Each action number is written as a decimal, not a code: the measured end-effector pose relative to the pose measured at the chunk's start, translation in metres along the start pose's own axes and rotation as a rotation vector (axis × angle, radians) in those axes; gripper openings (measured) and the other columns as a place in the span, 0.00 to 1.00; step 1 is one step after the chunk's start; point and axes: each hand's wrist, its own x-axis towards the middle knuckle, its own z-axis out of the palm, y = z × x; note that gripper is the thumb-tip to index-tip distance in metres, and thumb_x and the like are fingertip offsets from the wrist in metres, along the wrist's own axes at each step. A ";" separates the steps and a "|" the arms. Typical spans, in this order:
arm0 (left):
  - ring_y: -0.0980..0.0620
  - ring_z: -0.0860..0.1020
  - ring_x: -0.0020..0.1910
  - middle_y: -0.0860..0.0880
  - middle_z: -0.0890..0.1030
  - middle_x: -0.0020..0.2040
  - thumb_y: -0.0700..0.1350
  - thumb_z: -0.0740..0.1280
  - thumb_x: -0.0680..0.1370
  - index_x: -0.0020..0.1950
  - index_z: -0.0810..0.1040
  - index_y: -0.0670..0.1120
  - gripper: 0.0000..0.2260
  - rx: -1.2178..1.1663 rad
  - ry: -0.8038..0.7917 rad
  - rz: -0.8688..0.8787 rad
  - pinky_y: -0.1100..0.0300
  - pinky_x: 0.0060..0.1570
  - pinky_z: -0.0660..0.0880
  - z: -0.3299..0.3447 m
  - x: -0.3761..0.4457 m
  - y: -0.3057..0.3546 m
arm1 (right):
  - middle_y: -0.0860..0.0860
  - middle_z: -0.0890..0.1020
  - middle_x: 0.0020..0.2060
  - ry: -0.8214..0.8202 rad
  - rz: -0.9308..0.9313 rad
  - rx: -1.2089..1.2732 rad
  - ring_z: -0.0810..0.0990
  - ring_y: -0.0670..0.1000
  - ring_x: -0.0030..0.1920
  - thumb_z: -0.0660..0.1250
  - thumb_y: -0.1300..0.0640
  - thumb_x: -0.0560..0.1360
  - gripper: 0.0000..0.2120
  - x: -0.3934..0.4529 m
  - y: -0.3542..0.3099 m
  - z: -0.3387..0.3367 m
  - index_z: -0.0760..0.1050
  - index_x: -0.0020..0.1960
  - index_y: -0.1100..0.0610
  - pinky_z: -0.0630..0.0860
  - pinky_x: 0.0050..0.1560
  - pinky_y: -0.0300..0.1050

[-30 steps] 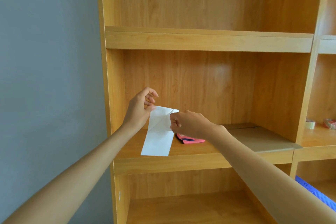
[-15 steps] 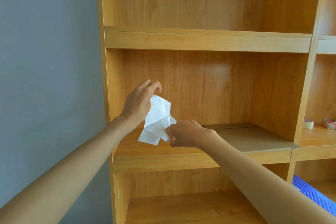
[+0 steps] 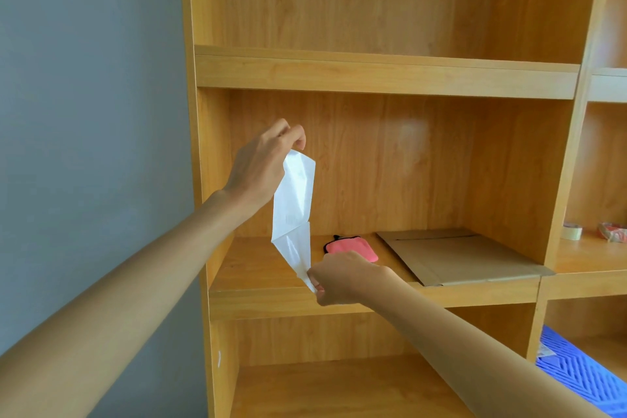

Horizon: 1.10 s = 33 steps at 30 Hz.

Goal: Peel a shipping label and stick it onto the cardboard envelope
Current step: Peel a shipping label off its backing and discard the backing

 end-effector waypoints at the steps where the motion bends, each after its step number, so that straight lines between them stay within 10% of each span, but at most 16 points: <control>1: 0.50 0.76 0.39 0.52 0.75 0.46 0.21 0.62 0.69 0.50 0.74 0.49 0.24 0.001 0.006 -0.002 0.49 0.25 0.75 -0.001 0.001 0.001 | 0.55 0.81 0.40 -0.004 -0.007 -0.003 0.77 0.51 0.37 0.65 0.57 0.76 0.11 0.000 0.000 0.001 0.78 0.56 0.60 0.76 0.39 0.44; 6: 0.50 0.76 0.42 0.51 0.75 0.45 0.21 0.62 0.69 0.50 0.74 0.49 0.24 0.018 0.045 -0.013 0.49 0.25 0.75 -0.002 0.006 0.004 | 0.53 0.78 0.37 -0.083 -0.026 -0.039 0.76 0.52 0.36 0.65 0.59 0.76 0.10 -0.003 -0.004 0.009 0.78 0.56 0.60 0.70 0.33 0.41; 19: 0.50 0.74 0.43 0.51 0.74 0.45 0.21 0.64 0.68 0.49 0.75 0.48 0.23 0.017 0.070 0.009 0.50 0.24 0.75 0.000 0.007 0.002 | 0.56 0.87 0.47 -0.534 0.125 0.100 0.85 0.51 0.44 0.66 0.58 0.77 0.05 -0.009 0.018 0.027 0.77 0.51 0.60 0.79 0.57 0.52; 33: 0.51 0.76 0.44 0.53 0.82 0.44 0.25 0.62 0.73 0.49 0.77 0.47 0.18 -0.016 0.078 0.067 0.62 0.22 0.68 0.017 0.001 0.020 | 0.50 0.76 0.32 -0.017 0.214 0.012 0.71 0.49 0.31 0.60 0.60 0.77 0.07 -0.019 0.041 0.011 0.72 0.42 0.60 0.64 0.32 0.39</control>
